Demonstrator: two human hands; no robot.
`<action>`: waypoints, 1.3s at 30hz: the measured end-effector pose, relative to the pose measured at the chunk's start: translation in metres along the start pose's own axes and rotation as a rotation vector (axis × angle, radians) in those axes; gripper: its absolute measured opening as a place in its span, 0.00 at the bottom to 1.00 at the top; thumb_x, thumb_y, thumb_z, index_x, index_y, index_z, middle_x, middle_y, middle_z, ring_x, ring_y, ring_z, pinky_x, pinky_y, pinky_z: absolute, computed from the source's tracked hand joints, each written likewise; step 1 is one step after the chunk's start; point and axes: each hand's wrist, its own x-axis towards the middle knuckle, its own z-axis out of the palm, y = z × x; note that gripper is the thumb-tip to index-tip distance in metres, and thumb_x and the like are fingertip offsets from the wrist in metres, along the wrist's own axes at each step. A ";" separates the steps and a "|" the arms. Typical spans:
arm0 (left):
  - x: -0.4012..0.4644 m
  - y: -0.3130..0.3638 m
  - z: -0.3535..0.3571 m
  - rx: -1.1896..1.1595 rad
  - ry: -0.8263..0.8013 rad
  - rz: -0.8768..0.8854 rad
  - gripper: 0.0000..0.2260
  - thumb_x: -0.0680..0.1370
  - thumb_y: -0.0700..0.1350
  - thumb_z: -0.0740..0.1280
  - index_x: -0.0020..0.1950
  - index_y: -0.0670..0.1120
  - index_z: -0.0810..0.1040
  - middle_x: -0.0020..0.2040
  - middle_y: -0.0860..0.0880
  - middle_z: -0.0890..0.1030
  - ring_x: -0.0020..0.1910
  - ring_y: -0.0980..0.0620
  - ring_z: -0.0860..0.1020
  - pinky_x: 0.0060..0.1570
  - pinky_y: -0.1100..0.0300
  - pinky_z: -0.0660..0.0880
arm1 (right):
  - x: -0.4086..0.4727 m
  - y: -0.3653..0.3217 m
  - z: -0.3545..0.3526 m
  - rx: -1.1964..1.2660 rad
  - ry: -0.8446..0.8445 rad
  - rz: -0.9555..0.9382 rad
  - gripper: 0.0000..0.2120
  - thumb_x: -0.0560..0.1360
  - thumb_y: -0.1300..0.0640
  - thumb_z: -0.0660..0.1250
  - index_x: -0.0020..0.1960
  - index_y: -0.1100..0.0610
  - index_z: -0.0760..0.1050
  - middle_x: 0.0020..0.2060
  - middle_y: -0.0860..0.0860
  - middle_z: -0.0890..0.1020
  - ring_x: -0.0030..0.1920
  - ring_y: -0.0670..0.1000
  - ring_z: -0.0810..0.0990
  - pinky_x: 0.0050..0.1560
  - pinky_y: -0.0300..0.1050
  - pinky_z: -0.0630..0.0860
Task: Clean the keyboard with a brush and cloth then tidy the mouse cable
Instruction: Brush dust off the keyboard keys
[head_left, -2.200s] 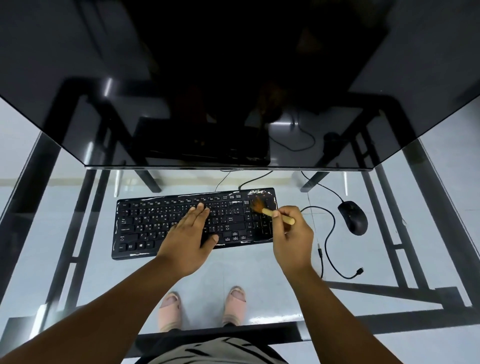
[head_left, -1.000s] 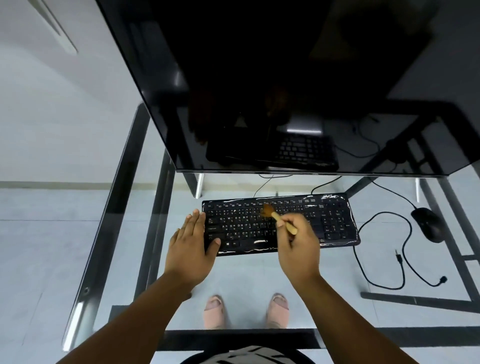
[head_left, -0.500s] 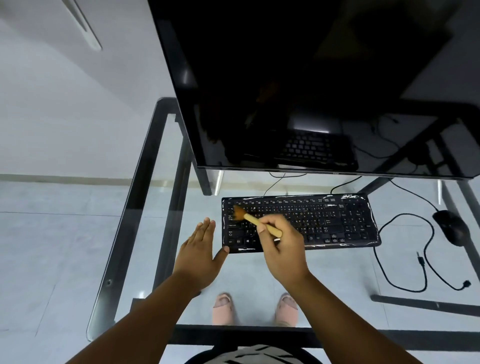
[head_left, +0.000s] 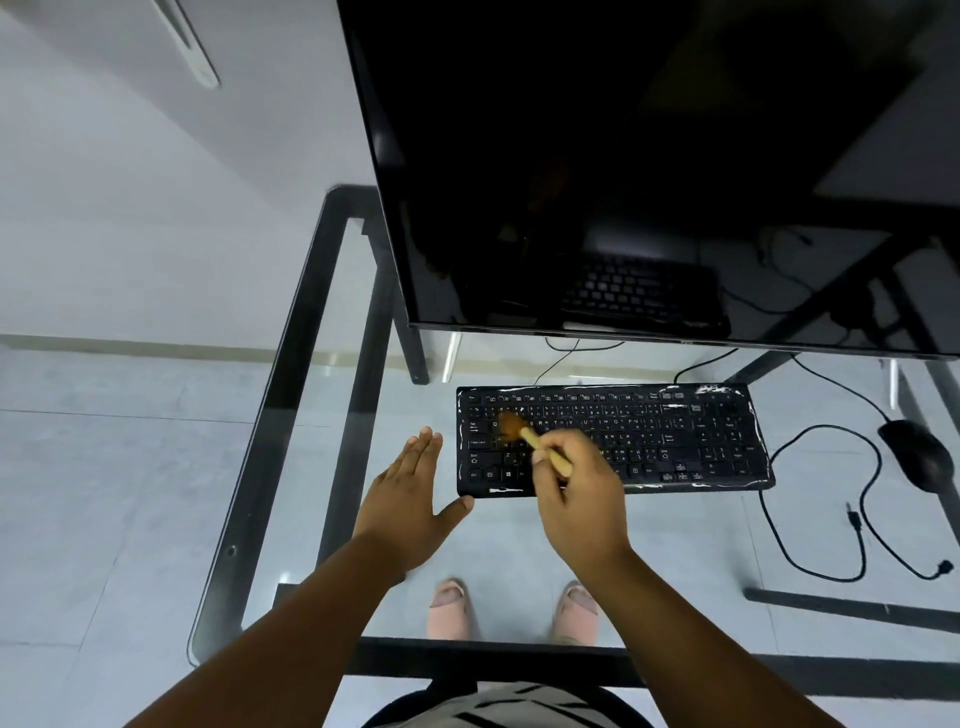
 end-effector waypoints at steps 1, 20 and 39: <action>0.000 0.000 0.001 -0.004 0.001 -0.002 0.39 0.77 0.67 0.55 0.79 0.51 0.42 0.79 0.55 0.41 0.78 0.55 0.44 0.73 0.56 0.51 | -0.001 0.001 -0.002 0.021 0.057 0.042 0.03 0.77 0.56 0.64 0.51 0.51 0.74 0.41 0.42 0.79 0.36 0.41 0.76 0.34 0.36 0.68; 0.001 -0.001 0.002 -0.045 0.006 -0.004 0.41 0.75 0.67 0.59 0.79 0.52 0.43 0.79 0.55 0.43 0.78 0.55 0.44 0.73 0.55 0.51 | -0.001 0.005 -0.003 0.141 -0.099 -0.056 0.12 0.74 0.61 0.70 0.58 0.55 0.80 0.47 0.46 0.80 0.45 0.43 0.79 0.41 0.34 0.75; 0.001 0.007 0.003 -0.075 0.050 -0.037 0.41 0.75 0.67 0.59 0.79 0.49 0.46 0.80 0.52 0.46 0.78 0.54 0.47 0.74 0.54 0.53 | 0.003 0.006 -0.016 0.125 -0.010 0.020 0.06 0.73 0.63 0.71 0.46 0.55 0.79 0.35 0.45 0.81 0.30 0.47 0.76 0.28 0.38 0.71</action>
